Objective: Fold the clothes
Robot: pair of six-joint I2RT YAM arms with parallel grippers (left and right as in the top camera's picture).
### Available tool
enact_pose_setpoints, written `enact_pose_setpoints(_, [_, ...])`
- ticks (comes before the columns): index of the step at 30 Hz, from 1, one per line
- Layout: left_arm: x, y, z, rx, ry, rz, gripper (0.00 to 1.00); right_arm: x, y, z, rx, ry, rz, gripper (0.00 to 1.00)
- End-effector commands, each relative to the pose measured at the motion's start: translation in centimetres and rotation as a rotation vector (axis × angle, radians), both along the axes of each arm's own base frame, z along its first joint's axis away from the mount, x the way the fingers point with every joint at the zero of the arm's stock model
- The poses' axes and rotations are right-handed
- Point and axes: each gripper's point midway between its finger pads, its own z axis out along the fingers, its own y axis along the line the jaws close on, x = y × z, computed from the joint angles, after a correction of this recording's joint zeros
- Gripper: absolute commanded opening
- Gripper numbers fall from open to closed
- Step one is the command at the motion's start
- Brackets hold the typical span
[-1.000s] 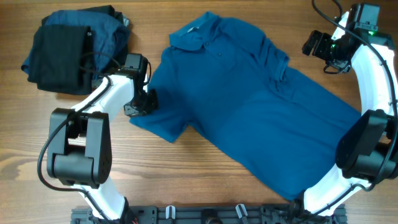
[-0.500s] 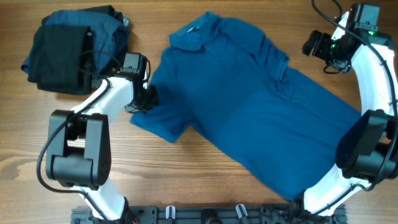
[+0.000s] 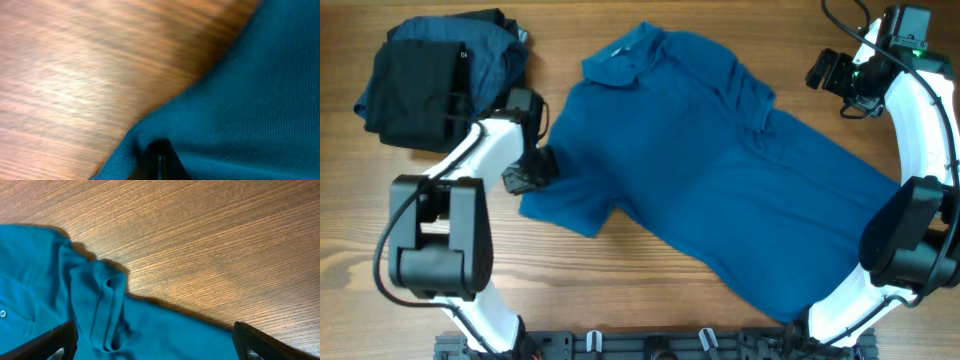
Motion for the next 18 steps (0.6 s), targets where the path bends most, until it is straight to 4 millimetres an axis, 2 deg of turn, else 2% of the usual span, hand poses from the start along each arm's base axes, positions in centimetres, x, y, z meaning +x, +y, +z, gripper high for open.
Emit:
enact_pose_setpoints(1, [-8.0, 4.9, -4.7, 0.133, 0.265, 0.119, 0.04, 0.1, 0.0, 0.6, -0.01, -0.014, 0.004, 1.0])
enact_pose_setpoints(5, [-10.6, 5.1, -4.8, 0.128, 0.339, 0.18, 0.04, 0.1, 0.0, 0.6, -0.01, -0.014, 0.004, 1.0])
enact_pose_setpoints(8, [-10.9, 4.8, -3.9, 0.132, 0.357, 0.174, 0.04, 0.1, 0.0, 0.6, -0.011, -0.014, 0.004, 1.0])
enact_pose_setpoints(9, [-10.5, 4.4, -2.9, 0.133, 0.343, 0.179, 0.04, 0.1, 0.0, 0.6, -0.01, -0.013, 0.004, 1.0])
enact_pose_setpoints(13, [-5.7, 1.6, 3.1, 0.101, 0.123, 0.106, 0.04, 0.1, 0.0, 0.6, -0.011, -0.013, 0.004, 1.0])
enact_pose_setpoints(17, [1.6, -2.9, 11.2, 0.032, -0.286, -0.026, 0.04, 0.1, 0.0, 0.6, -0.01, -0.014, 0.004, 1.0])
enact_pose_setpoints(18, [4.1, -4.3, 13.4, 0.01, -0.433, -0.105, 0.1, 0.1, 0.0, 0.6, -0.01, -0.014, 0.004, 1.0])
